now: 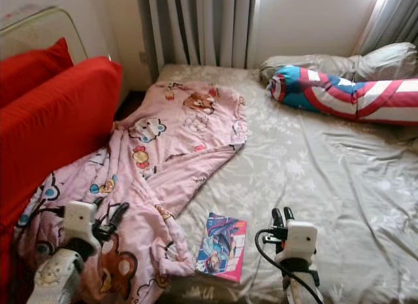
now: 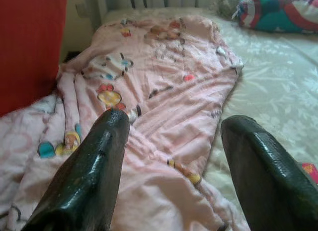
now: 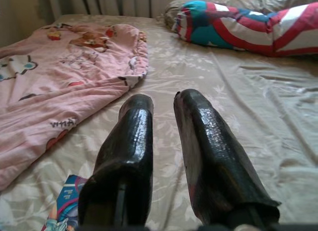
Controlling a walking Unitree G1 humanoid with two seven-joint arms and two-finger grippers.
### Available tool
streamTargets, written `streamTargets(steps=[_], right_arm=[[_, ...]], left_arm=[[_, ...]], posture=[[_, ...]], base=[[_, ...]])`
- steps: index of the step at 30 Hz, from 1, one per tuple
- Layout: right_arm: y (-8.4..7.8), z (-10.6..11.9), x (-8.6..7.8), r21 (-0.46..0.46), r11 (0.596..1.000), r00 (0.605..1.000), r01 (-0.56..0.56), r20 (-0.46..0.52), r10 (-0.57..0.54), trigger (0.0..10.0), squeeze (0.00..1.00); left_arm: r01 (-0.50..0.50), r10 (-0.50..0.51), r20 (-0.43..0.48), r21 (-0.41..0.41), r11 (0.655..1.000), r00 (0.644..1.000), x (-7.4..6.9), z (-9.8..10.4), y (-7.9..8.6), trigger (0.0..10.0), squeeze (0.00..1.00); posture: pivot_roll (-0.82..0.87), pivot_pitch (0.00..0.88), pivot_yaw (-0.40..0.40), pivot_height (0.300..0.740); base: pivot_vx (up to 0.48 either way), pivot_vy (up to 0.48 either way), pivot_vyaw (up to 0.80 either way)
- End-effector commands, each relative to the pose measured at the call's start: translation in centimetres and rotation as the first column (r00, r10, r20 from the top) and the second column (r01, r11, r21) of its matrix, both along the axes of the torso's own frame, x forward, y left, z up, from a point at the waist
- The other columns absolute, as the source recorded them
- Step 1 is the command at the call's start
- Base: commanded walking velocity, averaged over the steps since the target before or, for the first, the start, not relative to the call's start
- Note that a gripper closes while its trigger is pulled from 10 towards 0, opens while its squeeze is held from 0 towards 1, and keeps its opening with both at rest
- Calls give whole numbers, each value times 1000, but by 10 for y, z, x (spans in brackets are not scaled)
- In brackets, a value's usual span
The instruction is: Clean up the room
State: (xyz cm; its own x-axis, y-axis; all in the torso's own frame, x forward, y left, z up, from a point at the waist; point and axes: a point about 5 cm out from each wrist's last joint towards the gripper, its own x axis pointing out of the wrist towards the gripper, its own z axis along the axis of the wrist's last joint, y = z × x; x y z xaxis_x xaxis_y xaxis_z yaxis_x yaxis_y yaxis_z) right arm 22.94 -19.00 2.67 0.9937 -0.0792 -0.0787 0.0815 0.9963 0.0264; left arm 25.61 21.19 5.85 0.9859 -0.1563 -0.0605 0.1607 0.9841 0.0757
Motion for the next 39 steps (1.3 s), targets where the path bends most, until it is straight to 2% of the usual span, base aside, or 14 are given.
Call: streamTargets(steps=[1, 11, 14, 25, 39], right_arm=[[0, 4, 2, 6, 1000, 1000, 7, 9, -7, 10000, 0], [4, 2, 3, 8, 1000, 1000, 2, -16, -2, 10000, 0], [9, -4, 3, 3, 999, 996, -32, -78, 32, 10000, 0], [10, -4, 2, 1, 999, 996, -47, -72, 47, 10000, 0], [9, -1, 6, 0, 999, 997, -52, -60, 51, 10000, 0]], left_arm=[[-22, 22, 2, -12, 1000, 1000, 0, 2, -1, 10000, 0], [-32, 31, -12, -39, 999, 999, 4, 8, -1, 10000, 0], [-28, 27, -12, -45, 999, 1000, 4, 8, -6, 10000, 0], [-40, 39, -23, -43, 998, 999, 3, 9, -3, 10000, 0], [-45, 44, -24, -41, 998, 999, 4, 10, -3, 10000, 0]], posture=[[-98, 47, -2, 740], [-94, 54, 5, 740], [-96, 48, 3, 731], [-93, 28, 4, 676], [-91, 32, 2, 676]], base=[[0, 0, 0], [0, 0, 0], [0, 0, 0], [0, 0, 0], [0, 0, 0]])
